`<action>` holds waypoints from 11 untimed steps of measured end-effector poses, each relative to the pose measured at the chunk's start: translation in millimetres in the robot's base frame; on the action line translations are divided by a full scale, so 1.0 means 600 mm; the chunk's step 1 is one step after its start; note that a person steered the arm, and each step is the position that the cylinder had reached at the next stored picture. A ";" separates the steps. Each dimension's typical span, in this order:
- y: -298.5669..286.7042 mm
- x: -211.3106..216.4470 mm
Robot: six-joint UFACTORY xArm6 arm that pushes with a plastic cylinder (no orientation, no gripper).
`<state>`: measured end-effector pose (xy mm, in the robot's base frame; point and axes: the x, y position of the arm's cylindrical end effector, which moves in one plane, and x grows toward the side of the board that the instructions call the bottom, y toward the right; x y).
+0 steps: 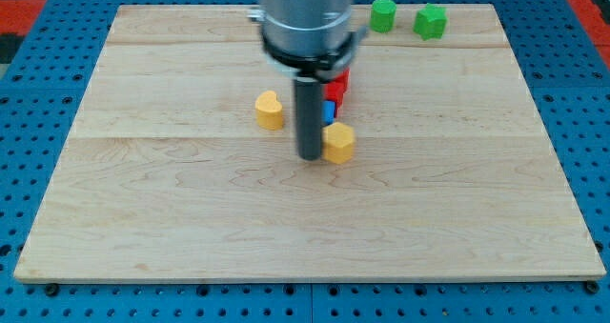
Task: Move the hexagon parallel to the red star
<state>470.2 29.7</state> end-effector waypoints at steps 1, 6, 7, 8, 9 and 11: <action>0.106 -0.001; 0.170 -0.091; 0.132 -0.074; -0.010 -0.053; -0.247 -0.006; -0.308 -0.107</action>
